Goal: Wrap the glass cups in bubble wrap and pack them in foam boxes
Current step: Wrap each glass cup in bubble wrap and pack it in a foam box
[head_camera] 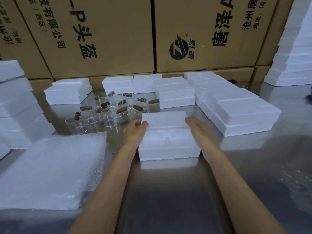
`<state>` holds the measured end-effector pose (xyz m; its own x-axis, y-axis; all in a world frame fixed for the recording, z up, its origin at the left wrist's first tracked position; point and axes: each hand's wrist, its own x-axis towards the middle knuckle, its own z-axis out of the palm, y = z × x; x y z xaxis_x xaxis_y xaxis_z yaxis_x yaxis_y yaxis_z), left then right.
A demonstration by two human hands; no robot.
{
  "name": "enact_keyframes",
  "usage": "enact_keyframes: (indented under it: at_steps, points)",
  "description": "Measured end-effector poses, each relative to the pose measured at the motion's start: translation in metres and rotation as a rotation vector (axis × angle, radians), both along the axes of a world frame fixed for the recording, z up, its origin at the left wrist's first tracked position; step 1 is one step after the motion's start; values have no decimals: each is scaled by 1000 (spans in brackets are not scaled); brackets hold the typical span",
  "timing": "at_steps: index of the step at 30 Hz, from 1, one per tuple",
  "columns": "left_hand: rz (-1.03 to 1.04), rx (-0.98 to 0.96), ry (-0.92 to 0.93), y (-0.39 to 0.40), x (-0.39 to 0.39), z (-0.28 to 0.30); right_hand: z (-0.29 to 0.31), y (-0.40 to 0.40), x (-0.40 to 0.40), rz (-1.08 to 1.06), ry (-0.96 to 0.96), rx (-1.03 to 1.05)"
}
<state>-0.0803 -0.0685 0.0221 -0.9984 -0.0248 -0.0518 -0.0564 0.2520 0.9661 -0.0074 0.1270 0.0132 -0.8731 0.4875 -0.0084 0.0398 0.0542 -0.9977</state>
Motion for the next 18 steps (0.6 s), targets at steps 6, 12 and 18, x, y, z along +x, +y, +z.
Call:
enact_keyframes:
  at_steps: [6, 12, 18]
  points:
    - [416, -72, 267, -19, -10, -5, -3, 7, 0, -48, -1, -86]
    - [327, -248, 194, -44, -30, -12, -6, 9, -6, -53, 25, -95]
    - [320, -306, 217, -45, -31, -13, -5, 8, -9, -68, 36, -85]
